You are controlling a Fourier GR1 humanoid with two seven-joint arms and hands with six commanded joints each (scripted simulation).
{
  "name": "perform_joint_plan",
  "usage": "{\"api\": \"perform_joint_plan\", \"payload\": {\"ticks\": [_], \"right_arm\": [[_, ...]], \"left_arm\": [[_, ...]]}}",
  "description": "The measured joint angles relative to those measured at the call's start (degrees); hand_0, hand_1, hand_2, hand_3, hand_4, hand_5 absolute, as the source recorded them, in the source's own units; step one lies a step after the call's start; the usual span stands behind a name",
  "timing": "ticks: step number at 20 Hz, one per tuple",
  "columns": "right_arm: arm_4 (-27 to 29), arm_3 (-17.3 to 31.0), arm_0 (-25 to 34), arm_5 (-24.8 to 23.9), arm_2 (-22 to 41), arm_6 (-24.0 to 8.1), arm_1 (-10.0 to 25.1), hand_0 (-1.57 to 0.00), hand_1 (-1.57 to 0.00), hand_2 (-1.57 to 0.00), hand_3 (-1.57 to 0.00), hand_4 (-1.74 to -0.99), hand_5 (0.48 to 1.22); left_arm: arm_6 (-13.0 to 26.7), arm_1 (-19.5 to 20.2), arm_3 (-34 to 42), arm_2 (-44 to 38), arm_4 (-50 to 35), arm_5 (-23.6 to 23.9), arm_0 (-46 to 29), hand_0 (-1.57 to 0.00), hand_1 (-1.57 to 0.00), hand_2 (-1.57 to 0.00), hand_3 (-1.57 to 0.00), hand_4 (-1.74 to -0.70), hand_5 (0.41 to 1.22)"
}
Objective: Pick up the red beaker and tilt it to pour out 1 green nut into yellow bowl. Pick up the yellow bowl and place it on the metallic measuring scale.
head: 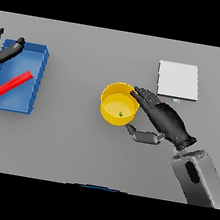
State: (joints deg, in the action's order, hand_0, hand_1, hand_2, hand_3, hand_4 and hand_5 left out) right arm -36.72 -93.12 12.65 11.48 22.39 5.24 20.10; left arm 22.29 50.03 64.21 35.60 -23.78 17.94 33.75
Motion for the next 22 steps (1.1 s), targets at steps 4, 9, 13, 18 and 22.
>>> {"api": "perform_joint_plan", "payload": {"ticks": [4, 9, 13, 18, 22], "right_arm": [[-7.2, 4.6, 8.2, 4.8, 6.2, 3.2, 3.9, 0.00, 0.00, 0.00, 0.00, -1.216, 0.706], [-11.7, 11.5, 15.5, 8.5, 11.8, 6.4, 4.1, 0.00, 0.00, 0.00, 0.00, -1.219, 0.705], [-13.9, 16.3, 19.9, 12.1, 15.3, 5.9, 2.7, 0.00, 0.00, 0.00, 0.00, -1.226, 0.702], [-16.3, 21.0, 23.7, 14.3, 18.5, 6.7, 2.0, 0.00, 0.00, 0.00, 0.00, -1.266, 0.720], [-16.9, 24.4, 26.3, 16.3, 19.3, 5.6, 0.9, 0.00, 0.00, 0.00, 0.00, -1.290, 0.746]], "left_arm": [[-0.6, 0.8, 1.1, 0.2, 0.1, -0.3, -0.7, 0.00, 0.00, 0.00, 0.00, -0.71, 0.680], [-0.8, 1.1, 1.8, -0.3, -0.8, -0.4, -1.2, 0.00, 0.00, 0.00, 0.00, -0.72, 0.688], [-1.5, 1.7, 2.4, -0.9, -1.6, -0.6, -1.7, 0.00, 0.00, 0.00, 0.00, -0.72, 0.686], [-2.0, 1.6, 1.9, -1.2, -2.0, -1.0, -2.3, 0.00, 0.00, 0.00, 0.00, -0.72, 0.684], [-1.9, 2.1, 1.8, -1.3, -1.9, -1.1, -2.2, 0.00, 0.00, 0.00, 0.00, -0.72, 0.688]]}}
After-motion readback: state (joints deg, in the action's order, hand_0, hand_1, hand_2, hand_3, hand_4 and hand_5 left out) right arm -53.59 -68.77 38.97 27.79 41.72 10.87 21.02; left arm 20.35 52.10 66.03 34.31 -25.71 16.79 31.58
